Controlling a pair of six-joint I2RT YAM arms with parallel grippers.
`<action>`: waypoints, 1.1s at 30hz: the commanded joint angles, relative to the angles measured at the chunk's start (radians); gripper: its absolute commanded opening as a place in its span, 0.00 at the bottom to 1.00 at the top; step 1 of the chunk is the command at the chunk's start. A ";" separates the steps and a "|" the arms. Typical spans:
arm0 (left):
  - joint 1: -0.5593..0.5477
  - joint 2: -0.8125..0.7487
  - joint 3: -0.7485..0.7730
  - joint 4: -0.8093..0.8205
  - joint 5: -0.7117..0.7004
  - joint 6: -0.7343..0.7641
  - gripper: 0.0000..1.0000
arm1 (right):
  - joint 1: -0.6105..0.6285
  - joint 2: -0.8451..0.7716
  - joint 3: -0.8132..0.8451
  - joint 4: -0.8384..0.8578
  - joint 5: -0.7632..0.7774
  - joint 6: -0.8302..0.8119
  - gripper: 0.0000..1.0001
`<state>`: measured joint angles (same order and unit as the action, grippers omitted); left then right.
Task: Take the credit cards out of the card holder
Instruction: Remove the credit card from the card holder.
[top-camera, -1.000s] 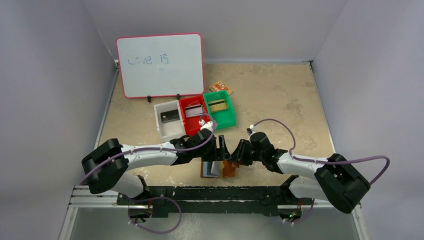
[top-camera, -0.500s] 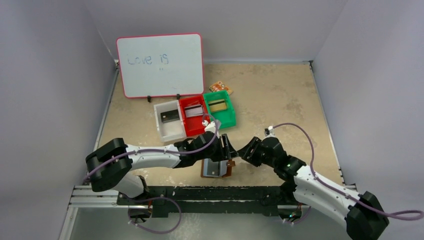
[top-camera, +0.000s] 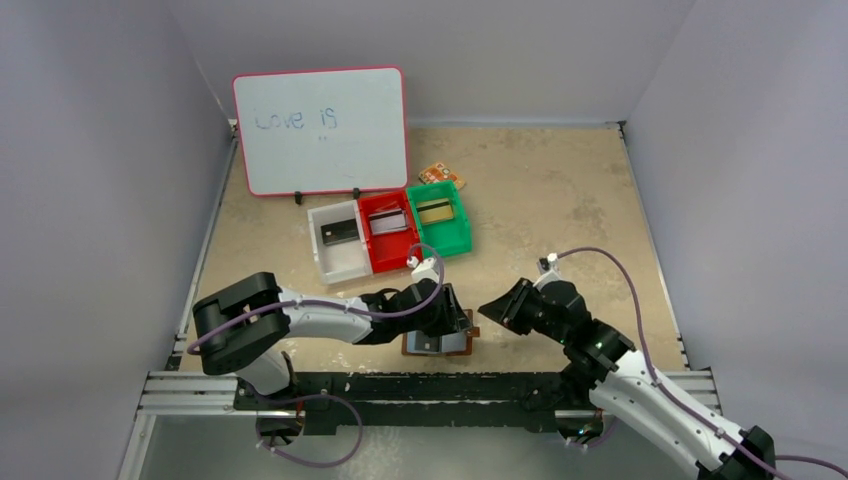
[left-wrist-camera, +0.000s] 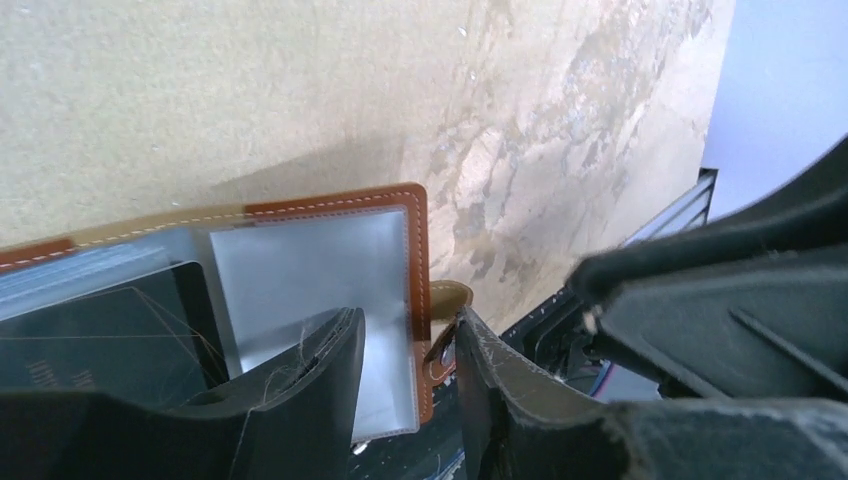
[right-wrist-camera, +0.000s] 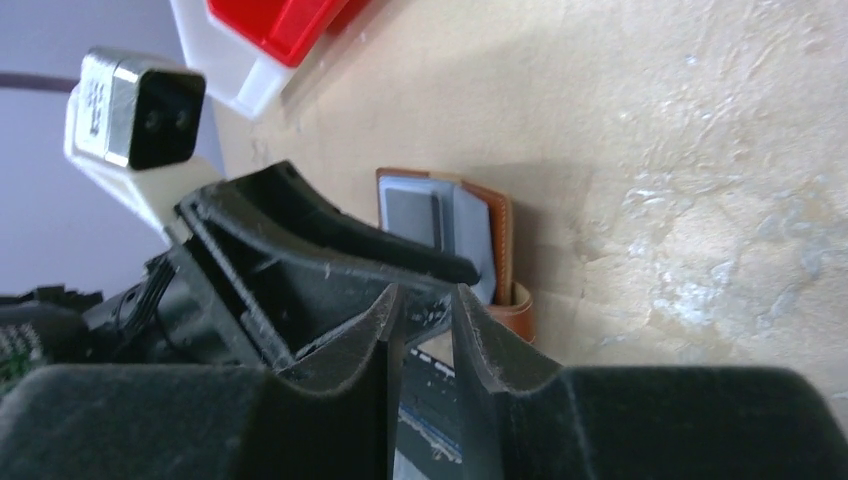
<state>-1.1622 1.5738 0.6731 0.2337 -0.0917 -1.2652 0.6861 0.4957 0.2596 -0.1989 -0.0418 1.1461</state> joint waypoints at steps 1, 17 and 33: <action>-0.005 -0.002 0.033 -0.012 -0.060 -0.012 0.36 | -0.003 -0.049 0.010 -0.010 -0.097 -0.049 0.26; -0.017 0.009 0.058 -0.198 -0.055 0.061 0.11 | -0.003 0.399 0.073 0.337 -0.206 -0.061 0.09; -0.034 -0.172 0.085 -0.370 -0.262 0.087 0.22 | -0.003 0.761 0.056 0.465 -0.242 -0.171 0.13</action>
<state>-1.1927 1.5024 0.7113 -0.0395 -0.2188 -1.2079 0.6857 1.2354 0.3260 0.1970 -0.2478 1.0328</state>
